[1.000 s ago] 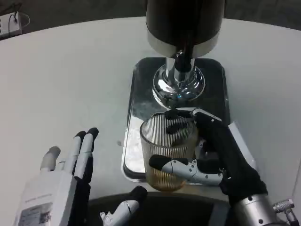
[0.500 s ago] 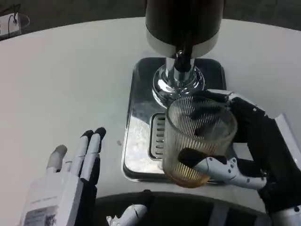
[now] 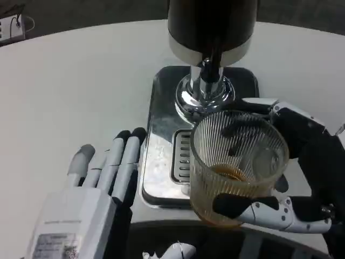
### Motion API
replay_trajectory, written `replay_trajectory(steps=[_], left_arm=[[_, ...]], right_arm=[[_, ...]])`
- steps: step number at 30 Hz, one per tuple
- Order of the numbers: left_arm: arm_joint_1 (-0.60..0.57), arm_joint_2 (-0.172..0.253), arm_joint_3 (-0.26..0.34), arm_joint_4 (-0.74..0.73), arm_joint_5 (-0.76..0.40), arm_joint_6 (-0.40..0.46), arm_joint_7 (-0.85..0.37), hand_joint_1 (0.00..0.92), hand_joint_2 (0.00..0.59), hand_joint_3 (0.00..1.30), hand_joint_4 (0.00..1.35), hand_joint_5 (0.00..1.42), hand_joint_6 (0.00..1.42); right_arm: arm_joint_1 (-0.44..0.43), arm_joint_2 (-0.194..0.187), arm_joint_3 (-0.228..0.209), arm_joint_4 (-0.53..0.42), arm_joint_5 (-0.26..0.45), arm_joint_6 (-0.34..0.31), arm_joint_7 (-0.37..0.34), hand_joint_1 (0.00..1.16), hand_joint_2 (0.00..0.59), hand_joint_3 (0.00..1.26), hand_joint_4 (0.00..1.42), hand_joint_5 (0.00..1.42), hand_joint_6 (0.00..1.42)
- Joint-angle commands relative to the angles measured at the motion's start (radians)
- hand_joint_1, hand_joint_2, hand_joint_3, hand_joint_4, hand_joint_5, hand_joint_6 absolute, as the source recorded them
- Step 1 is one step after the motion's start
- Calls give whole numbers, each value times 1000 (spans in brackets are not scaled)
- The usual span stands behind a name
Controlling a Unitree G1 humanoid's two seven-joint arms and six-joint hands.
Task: Grasp the cup under the faucet to collect the drink, then remove the cup.
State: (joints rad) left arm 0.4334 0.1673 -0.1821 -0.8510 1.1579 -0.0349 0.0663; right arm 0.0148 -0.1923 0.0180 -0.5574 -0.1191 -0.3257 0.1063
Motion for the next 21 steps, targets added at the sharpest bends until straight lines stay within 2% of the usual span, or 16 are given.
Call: replay_trajectory(steps=[1, 9, 21], left_arm=[[13, -2, -23, -46, 51, -26, -80, 0, 120, 0, 0, 99, 0], [-15, -18, -50, -81, 119, -55, -179, 0, 105, 0, 0, 78, 0], [-69, -43, -28, -86, 145, -71, -230, 0, 97, 0, 0, 73, 0]], right_arm=[[-2, 3, -16, -50, 28, -59, 0, 1162, 83, 780, 1019, 1190, 1424], [4, -15, -27, -59, 66, -62, 26, 1162, 83, 775, 1019, 1190, 1424], [-4, -40, -41, -67, 45, -146, 55, 1162, 90, 772, 1008, 1190, 1420]])
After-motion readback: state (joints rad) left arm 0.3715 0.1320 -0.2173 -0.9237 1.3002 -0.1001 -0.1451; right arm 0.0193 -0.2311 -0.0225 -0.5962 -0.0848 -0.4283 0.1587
